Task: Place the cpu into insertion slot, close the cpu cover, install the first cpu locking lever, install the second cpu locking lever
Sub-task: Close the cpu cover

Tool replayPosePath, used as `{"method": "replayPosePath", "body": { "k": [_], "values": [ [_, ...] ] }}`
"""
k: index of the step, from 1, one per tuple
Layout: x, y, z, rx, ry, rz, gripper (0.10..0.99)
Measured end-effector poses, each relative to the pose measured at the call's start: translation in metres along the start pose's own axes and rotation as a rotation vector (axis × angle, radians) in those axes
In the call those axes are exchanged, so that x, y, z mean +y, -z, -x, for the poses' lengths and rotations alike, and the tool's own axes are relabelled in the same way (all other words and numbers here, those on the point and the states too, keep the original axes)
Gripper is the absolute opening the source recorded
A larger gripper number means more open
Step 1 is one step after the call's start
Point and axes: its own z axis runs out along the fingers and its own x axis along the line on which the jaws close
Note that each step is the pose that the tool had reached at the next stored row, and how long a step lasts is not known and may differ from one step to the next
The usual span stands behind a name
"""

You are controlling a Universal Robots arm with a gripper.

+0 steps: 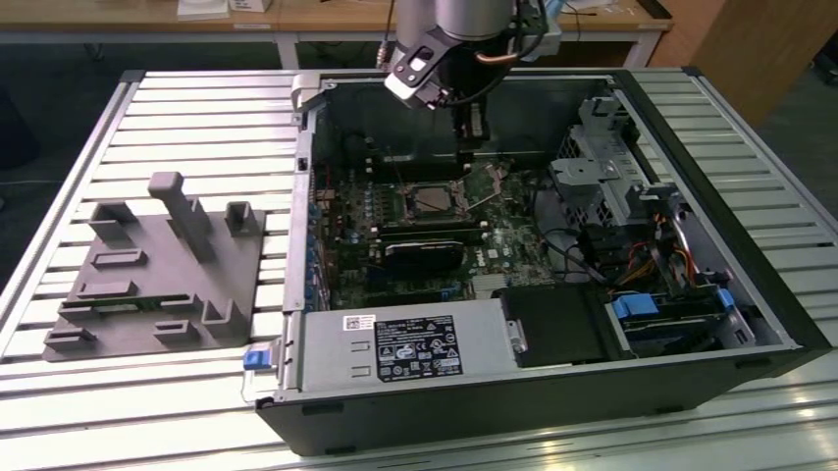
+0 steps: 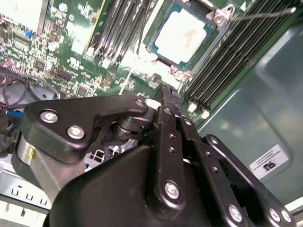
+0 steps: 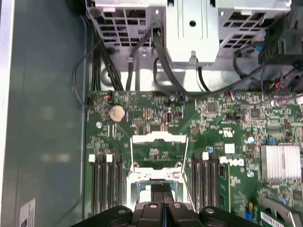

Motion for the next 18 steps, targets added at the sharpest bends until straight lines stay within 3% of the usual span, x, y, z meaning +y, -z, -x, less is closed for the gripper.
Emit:
{"method": "replayPosePath", "body": {
  "k": [9,10,18],
  "values": [
    [0.0205,-0.0017,-0.001,0.0,0.0,0.0,0.106],
    [0.03,-0.0025,-0.0017,0.0,0.0,0.0,0.106],
    [0.0563,-0.0077,-0.004,-0.0001,0.0,-0.007,0.106]
  ]
}}
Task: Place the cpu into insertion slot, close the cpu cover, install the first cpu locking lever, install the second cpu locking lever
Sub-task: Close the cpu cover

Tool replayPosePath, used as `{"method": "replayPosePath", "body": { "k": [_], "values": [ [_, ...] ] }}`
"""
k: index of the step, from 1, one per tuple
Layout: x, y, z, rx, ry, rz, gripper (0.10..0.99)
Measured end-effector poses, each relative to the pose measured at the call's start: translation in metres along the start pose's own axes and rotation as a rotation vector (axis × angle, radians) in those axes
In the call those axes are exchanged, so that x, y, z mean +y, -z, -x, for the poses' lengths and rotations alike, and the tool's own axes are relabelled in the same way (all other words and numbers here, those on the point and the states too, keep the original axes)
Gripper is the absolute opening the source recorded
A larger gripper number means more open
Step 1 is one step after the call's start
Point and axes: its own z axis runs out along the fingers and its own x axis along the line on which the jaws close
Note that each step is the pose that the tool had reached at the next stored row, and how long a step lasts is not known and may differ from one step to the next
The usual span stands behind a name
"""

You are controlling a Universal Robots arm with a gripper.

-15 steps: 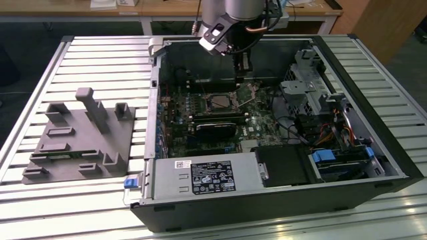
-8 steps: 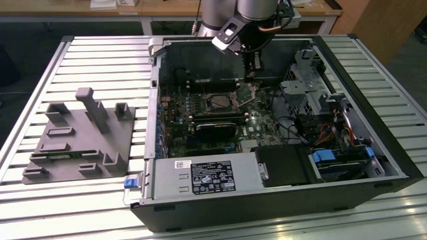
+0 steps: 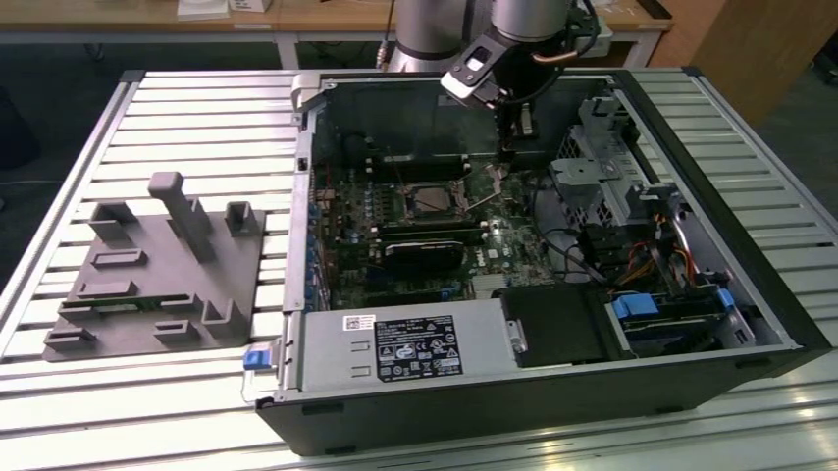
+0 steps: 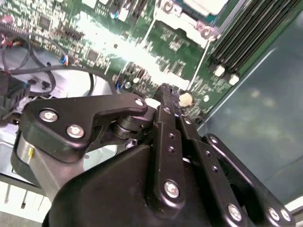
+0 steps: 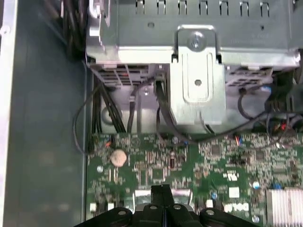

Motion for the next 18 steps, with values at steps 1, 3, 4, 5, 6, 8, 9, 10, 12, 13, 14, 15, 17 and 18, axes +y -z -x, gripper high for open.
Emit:
{"method": "replayPosePath", "body": {
  "k": [1,3,4,5,6,8,9,10,12,13,14,15,17,18],
  "values": [
    [0.0021,-0.0014,-0.0001,0.0,0.0,-0.002,0.106],
    [0.0057,-0.0051,-0.0002,-0.0001,0.0,-0.005,0.106],
    [0.0073,-0.0068,-0.0003,-0.0002,0.0,-0.007,0.106],
    [0.0088,-0.0086,-0.0004,-0.0002,0.0,-0.008,0.106],
    [0.0102,-0.0105,-0.0004,-0.0002,0.0,-0.01,0.106],
    [0.0119,-0.0141,-0.0005,-0.0004,0.0,-0.013,0.106],
    [0.0125,-0.0159,-0.0005,-0.0005,0.0,-0.015,0.106],
    [0.013,-0.0177,-0.0006,-0.0007,0.0,-0.016,0.106],
    [0.014,-0.0214,-0.0006,-0.0013,0.0,-0.019,0.106],
    [0.0143,-0.0232,-0.0007,-0.0012,0.0,-0.02,0.106],
    [0.0148,-0.0248,-0.0007,-0.0012,0.0,-0.022,0.106],
    [0.0153,-0.0264,-0.0008,-0.0013,0.0,-0.023,0.106],
    [0.0162,-0.0293,-0.0008,-0.0013,0.0,-0.025,0.106],
    [0.0166,-0.0307,-0.0008,-0.0013,0.0,-0.026,0.106]
  ]
}}
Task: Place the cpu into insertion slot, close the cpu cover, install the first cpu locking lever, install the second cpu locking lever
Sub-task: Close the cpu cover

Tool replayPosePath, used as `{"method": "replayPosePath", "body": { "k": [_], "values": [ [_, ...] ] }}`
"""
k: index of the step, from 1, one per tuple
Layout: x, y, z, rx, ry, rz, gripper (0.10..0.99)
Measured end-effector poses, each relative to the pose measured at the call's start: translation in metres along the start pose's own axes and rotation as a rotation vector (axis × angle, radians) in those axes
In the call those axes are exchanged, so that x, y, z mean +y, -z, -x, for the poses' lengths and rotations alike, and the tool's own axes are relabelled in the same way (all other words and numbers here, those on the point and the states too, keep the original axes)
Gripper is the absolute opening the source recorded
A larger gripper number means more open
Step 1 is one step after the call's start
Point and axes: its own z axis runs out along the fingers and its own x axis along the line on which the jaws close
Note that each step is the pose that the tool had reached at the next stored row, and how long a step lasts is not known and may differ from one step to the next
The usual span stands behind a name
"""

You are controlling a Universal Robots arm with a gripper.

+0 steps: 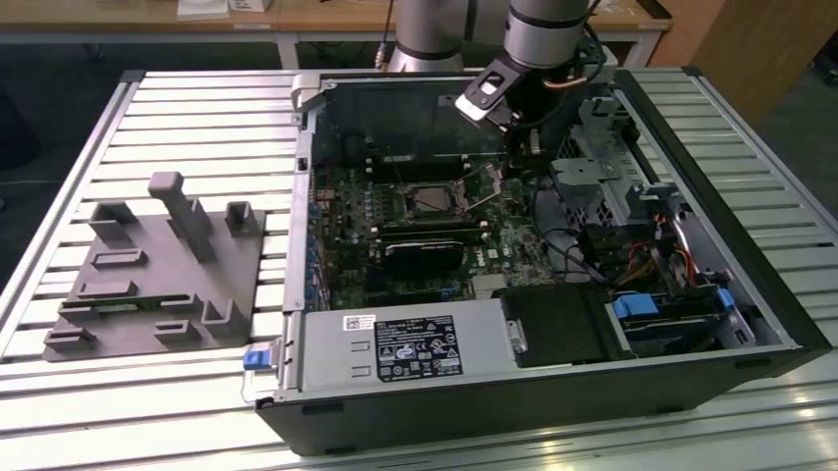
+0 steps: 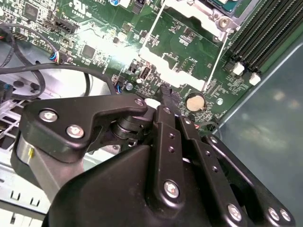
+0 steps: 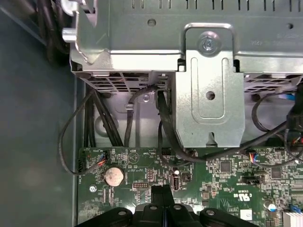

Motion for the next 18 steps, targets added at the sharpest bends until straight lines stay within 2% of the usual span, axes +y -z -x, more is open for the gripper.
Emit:
{"method": "replayPosePath", "body": {
  "k": [5,11,12,14,18],
  "values": [
    [0.0016,-0.0058,-0.0001,-0.0002,0.0,-0.005,0.106],
    [0.002,-0.0059,-0.0001,-0.0004,0.0,-0.006,0.106],
    [0.002,-0.006,-0.0001,-0.0002,0.0,-0.01,0.106],
    [0.0021,-0.0062,-0.0002,-0.0005,0.001,-0.028,0.106],
    [0.0026,-0.0066,-0.0001,-0.0025,0.001,-0.078,0.106]
  ]
}}
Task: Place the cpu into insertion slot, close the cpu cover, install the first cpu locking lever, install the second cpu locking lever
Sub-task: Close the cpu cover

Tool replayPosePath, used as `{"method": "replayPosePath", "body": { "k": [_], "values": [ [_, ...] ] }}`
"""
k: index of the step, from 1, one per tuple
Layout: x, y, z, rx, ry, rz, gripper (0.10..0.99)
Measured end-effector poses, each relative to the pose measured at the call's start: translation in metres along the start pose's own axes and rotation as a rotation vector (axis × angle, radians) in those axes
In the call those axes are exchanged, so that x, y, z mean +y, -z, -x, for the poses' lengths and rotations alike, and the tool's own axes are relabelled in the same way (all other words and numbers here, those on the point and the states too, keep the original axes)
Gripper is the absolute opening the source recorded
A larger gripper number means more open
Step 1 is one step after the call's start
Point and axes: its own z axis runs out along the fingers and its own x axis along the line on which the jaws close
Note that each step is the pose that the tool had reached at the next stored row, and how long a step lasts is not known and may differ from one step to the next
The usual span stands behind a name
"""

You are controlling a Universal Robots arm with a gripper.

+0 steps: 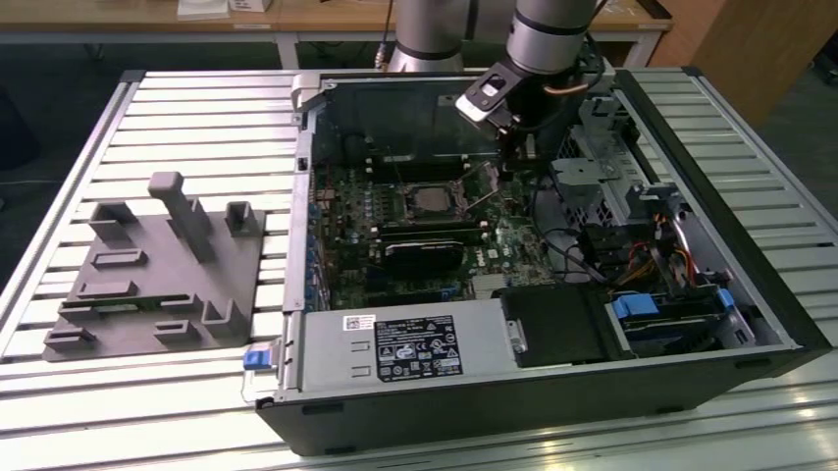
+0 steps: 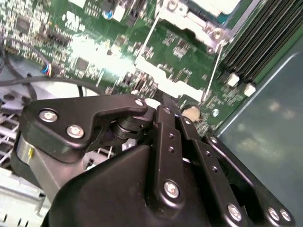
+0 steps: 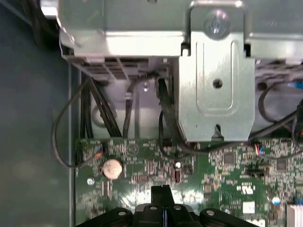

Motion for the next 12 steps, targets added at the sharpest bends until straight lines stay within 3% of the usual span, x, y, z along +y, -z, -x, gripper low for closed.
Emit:
{"method": "replayPosePath", "body": {
  "k": [2,6,7,12],
  "values": [
    [0.0002,-0.0003,0.0,-0.0012,0.0,-0.026,0.106],
    [0.0007,-0.001,0.0,-0.005,0.002,-0.09,0.106],
    [0.0008,-0.0011,0.0,-0.0054,0.002,-0.099,0.106],
    [0.0008,-0.0011,0.0,-0.0054,0.002,-0.101,0.106]
  ]
}}
